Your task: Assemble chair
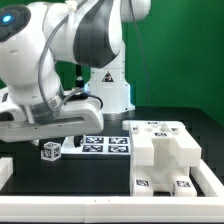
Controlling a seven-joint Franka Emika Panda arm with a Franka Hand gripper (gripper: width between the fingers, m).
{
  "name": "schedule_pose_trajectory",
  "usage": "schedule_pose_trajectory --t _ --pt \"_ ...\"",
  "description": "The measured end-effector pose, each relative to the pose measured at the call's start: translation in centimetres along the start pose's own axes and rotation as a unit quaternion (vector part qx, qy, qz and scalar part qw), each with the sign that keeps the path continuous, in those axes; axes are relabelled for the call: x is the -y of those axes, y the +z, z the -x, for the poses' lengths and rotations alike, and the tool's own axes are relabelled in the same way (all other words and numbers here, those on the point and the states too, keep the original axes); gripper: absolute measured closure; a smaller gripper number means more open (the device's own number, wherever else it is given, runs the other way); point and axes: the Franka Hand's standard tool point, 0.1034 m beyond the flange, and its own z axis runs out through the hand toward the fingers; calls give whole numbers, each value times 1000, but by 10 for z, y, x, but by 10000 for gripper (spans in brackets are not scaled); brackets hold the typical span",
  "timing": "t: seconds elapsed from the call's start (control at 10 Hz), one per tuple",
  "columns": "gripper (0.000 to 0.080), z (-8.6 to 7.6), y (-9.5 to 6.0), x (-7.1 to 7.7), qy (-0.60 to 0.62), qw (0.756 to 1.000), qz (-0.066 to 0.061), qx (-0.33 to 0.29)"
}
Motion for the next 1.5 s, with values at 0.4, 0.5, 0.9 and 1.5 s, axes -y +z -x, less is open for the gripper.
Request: schedule_pose_trajectory --t 0.4,0.5,0.9,1.5 --pt "151 -7 -7 -21 66 994 -21 81" --pt "151 -7 -7 -20 66 994 -21 81" --pt "151 -1 0 -32 130 977 -50 163" --pt "151 11 23 -28 179 958 -67 215"
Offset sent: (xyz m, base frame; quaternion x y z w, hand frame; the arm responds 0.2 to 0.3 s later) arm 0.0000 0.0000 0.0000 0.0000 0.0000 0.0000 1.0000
